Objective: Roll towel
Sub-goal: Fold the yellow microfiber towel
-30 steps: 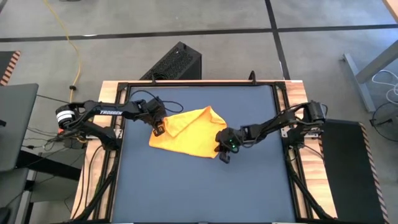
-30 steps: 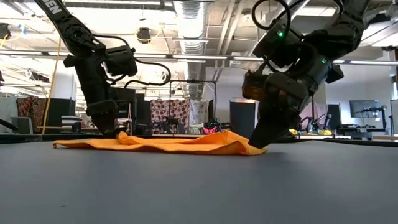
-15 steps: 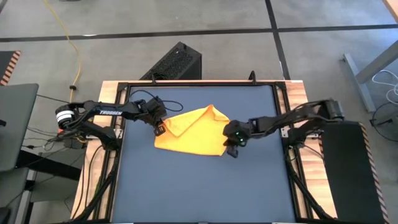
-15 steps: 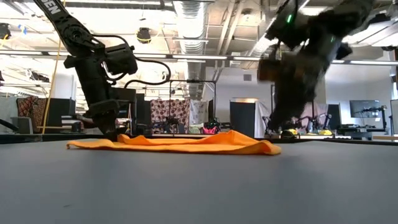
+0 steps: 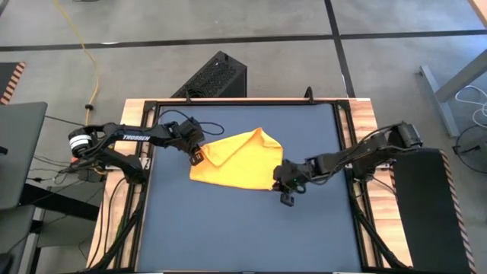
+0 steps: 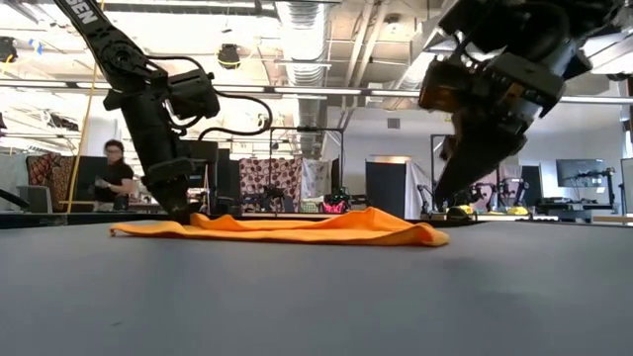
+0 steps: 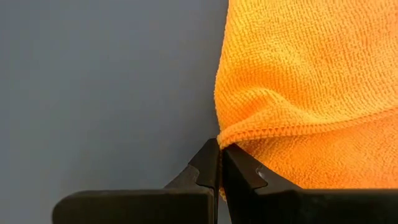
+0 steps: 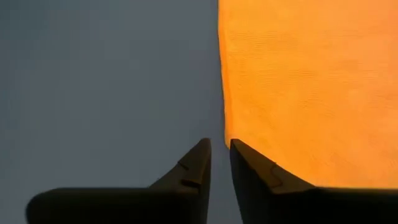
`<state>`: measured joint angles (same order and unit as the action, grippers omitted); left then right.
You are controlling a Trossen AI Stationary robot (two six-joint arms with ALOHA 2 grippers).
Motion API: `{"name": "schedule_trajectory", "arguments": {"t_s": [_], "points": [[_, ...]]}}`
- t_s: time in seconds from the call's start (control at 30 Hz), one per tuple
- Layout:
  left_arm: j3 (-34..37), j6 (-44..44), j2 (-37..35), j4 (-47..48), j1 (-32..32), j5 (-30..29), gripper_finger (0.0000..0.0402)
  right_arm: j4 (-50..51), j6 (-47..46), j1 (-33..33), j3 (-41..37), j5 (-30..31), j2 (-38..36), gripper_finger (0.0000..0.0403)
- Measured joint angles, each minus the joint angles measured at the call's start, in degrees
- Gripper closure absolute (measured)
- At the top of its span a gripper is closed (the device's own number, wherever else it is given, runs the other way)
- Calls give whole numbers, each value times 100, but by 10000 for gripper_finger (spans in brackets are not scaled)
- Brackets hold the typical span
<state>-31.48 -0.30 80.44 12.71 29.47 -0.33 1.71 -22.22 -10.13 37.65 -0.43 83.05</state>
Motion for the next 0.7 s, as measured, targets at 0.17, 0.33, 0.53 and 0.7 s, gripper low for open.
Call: {"name": "schedule_trajectory", "arguments": {"t_s": [0.17, 0.33, 0.53, 0.7], "points": [[-2, -6, 2, -16, 0, 89, 401, -479, -58, 85, 1, -528, 379, 290], [-2, -15, 2, 1, 0, 109, 401, -993, -132, 37, 2, -552, 747, 281], [-2, -20, 2, 15, 0, 151, 401, -1447, -138, 52, 4, -565, 1013, 280], [-2, -17, 2, 18, 0, 161, 401, -998, -253, 112, 4, -423, 989, 280]]}}
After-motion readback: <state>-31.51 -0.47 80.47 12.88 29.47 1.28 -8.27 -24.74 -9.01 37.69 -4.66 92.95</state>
